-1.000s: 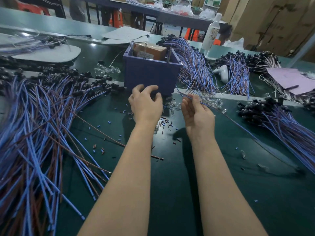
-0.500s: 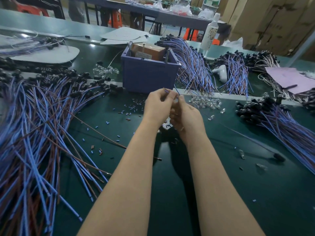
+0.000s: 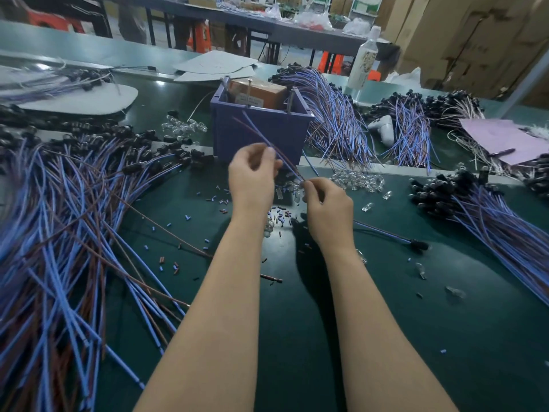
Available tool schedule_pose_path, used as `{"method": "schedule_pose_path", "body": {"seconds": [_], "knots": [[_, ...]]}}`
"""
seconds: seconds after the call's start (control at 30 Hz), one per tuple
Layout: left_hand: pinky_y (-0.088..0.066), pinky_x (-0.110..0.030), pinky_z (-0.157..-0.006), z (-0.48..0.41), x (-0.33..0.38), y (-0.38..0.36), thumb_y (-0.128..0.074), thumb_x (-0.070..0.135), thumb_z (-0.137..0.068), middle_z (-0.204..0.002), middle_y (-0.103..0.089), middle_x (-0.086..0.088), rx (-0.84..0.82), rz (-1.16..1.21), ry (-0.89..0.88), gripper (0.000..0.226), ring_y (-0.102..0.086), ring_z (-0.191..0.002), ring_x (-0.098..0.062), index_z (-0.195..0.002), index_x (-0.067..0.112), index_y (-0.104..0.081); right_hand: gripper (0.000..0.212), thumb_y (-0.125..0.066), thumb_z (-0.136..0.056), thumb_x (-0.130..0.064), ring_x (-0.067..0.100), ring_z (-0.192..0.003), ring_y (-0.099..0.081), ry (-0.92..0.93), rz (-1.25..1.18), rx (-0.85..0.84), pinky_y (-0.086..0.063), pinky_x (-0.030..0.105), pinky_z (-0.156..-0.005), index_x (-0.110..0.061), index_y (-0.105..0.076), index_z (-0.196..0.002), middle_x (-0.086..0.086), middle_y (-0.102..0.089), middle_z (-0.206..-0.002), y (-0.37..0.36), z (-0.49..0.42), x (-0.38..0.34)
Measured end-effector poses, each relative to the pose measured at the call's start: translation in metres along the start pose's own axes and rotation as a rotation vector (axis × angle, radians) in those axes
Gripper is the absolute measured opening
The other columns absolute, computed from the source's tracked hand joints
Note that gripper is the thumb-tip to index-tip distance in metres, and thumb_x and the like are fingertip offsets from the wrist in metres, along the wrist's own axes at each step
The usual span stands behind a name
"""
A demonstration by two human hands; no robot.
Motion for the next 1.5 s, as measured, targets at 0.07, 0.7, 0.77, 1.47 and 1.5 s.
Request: {"method": "schedule_pose_path", "body": {"seconds": [0.07, 0.7, 0.77, 1.47, 1.5], "knots": [[-0.054, -0.025, -0.073, 0.005, -0.011, -0.018, -0.057, 0.011, -0.094, -0.083, -0.067, -0.004, -0.177, -0.157, 0.054, 0.008, -0.065, -0.069, -0.009, -0.096, 0.006, -0.063, 0.018, -0.053, -0.095, -0.014, 0.016, -0.078, -0.058, -0.007, -0.041, 0.012, -0.038, 0.021, -0.070, -0.006, -0.069, -0.098, 0.006, -0.070, -0.088, 0.001, 0.001, -0.003], [-0.041, -0.017, -0.061, 0.002, -0.010, -0.005, -0.042, 0.019, -0.101, -0.064, -0.057, 0.007, -0.071, -0.335, -0.041, 0.025, -0.049, -0.058, -0.004, -0.094, 0.010, -0.064, 0.029, -0.045, -0.096, -0.012, 0.031, -0.092, -0.063, -0.015, 0.014, -0.008, -0.045, 0.036, -0.086, -0.011, -0.059, -0.122, 0.012, -0.071, -0.100, -0.015, 0.006, -0.006], [-0.040, -0.011, -0.053, 0.001, -0.013, -0.006, -0.042, 0.019, -0.101, -0.064, -0.057, 0.006, -0.084, -0.336, -0.024, 0.026, -0.048, -0.058, -0.004, -0.098, 0.007, -0.065, 0.030, -0.045, -0.096, -0.013, 0.032, -0.097, -0.062, -0.014, 0.034, -0.037, -0.045, 0.039, -0.089, -0.013, -0.059, -0.123, 0.013, -0.071, -0.103, -0.018, 0.006, -0.006], [-0.050, -0.037, -0.082, 0.007, -0.012, -0.003, -0.042, 0.019, -0.100, -0.066, -0.059, 0.005, -0.054, -0.355, -0.005, 0.025, -0.056, -0.071, -0.017, -0.089, 0.012, -0.062, 0.028, -0.049, -0.089, -0.010, 0.027, -0.081, -0.061, 0.016, 0.043, -0.040, -0.044, 0.032, -0.076, -0.014, -0.065, -0.112, 0.011, -0.070, -0.086, -0.017, 0.009, -0.008], [-0.051, -0.037, -0.082, 0.007, -0.012, -0.003, -0.042, 0.019, -0.100, -0.067, -0.059, 0.005, -0.055, -0.353, -0.004, 0.024, -0.056, -0.071, -0.017, -0.088, 0.012, -0.062, 0.029, -0.049, -0.089, -0.010, 0.027, -0.081, -0.061, 0.016, 0.043, -0.042, -0.045, 0.033, -0.076, -0.014, -0.065, -0.112, 0.012, -0.070, -0.086, -0.017, 0.009, -0.008]]}}
Point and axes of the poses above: each hand's wrist, its own z-axis away from the middle knuckle, its own y-axis out of the back of the hand, x = y × z, the point moved 7 cm from there along -z, towards the middle knuckle
